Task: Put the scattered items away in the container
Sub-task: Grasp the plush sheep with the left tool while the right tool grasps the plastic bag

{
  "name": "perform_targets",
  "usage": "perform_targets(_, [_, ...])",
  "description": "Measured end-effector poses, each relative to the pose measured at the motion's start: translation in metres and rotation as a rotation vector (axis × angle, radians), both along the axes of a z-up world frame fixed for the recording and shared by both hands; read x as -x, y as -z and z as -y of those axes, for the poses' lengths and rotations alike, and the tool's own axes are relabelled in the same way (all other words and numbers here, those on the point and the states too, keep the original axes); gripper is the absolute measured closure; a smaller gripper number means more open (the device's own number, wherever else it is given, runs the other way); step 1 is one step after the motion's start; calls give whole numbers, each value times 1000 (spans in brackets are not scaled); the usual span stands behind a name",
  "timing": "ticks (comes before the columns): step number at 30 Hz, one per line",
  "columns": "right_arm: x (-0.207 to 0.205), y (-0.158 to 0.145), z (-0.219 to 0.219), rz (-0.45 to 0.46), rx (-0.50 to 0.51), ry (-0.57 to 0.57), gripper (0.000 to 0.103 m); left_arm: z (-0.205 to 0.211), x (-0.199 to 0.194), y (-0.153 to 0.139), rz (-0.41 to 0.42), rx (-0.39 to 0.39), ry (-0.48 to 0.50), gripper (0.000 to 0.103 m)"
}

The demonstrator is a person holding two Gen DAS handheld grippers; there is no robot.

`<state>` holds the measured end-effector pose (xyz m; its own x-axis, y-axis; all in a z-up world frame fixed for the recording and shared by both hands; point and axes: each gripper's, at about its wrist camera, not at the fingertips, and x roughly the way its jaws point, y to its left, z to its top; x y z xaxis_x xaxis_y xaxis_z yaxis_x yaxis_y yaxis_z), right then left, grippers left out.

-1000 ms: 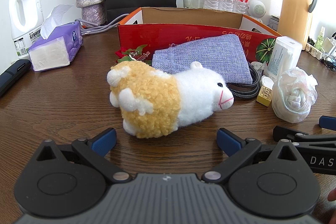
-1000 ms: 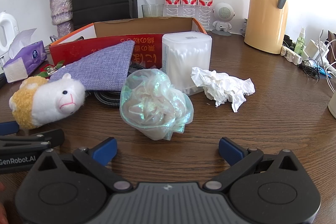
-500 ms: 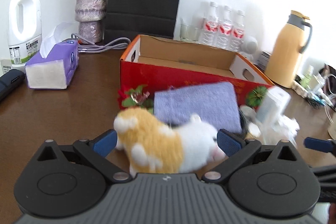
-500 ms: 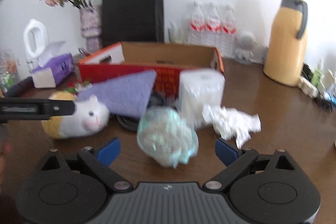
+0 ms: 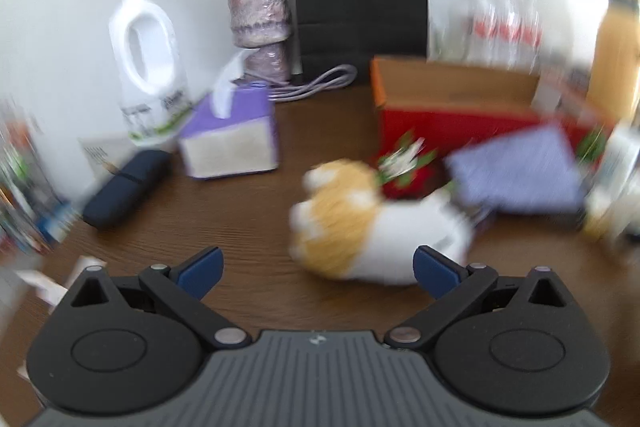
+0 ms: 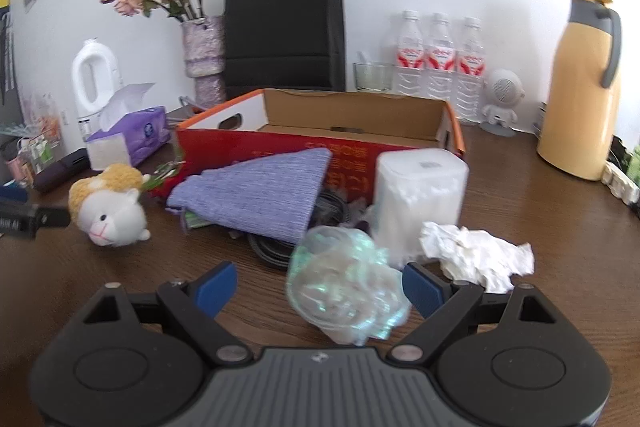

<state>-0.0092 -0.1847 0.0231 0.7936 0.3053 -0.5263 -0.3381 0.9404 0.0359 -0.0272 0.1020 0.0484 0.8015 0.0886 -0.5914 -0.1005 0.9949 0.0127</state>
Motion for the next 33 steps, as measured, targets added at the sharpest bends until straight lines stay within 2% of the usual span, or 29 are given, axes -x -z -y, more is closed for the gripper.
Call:
perform_targets(2, [-2, -2, -6, 2, 12, 1, 14, 10, -12, 6, -8, 127, -18, 0])
perform_targets(3, [-3, -2, -8, 0, 16, 9, 15, 17, -21, 9, -8, 141, -41, 0])
perform_targets(7, [-1, -1, -9, -13, 19, 20, 17, 41, -45, 23, -11, 4, -155, 0])
perform_targets(9, [2, 1, -8, -18, 12, 14, 17, 40, -49, 25, -5, -4, -155, 0])
perform_targets(11, [3, 3, -8, -24, 15, 15, 20, 32, -47, 26, 6, 26, -138, 4])
perform_targets(12, [3, 4, -8, -26, 17, 16, 21, 28, -45, 26, 13, 37, -123, 14])
perform_targets(13, [3, 5, -7, -27, 16, 16, 25, 25, -41, 25, 31, 42, -96, 47])
perform_targets(14, [3, 5, -7, -28, 11, 15, 29, 23, -36, 25, 39, 38, -86, 58])
perform_targets(16, [2, 5, -6, -28, 6, 14, 35, 17, -28, 26, 43, 36, -61, 67])
perform_targets(17, [2, 5, -5, -26, 10, 14, 41, 14, -23, 27, 39, 37, -42, 69])
perform_targets(19, [3, 4, -5, -19, 23, 10, 53, 9, -11, 28, 20, 33, -17, 83])
perform_targets(20, [5, 3, -5, -14, 25, 3, 58, 6, -5, 28, 6, 30, -8, 83])
perform_targets(21, [7, 2, -4, -10, 22, -3, 58, 4, 0, 27, -7, 21, 5, 80])
perform_targets(22, [8, 1, -3, -7, 17, -7, 57, 5, 3, 25, -16, 1, 10, 65])
perform_targets(23, [9, 0, -2, -4, 11, -9, 57, 7, 3, 21, -10, -14, -6, 47])
perform_targets(24, [10, 0, -1, -3, 5, -7, 57, 9, 2, 16, 18, -29, -37, 4])
perform_targets(26, [7, 0, -1, -6, -2, -4, 54, 15, -7, 11, 79, -75, -86, 0])
perform_targets(27, [6, 0, -3, -8, 3, -1, 51, 16, -18, 11, 69, -86, -115, 0])
perform_targets(31, [2, 0, -8, -10, 0, 12, 43, 4, -63, 25, -6, 5, -228, 0])
perform_targets(32, [0, 0, -9, -13, 2, 17, 43, 1, -69, 29, -11, 17, -246, 2])
perform_targets(33, [-2, 0, -9, -12, 7, 23, 43, -2, -72, 32, -9, 14, -241, 9])
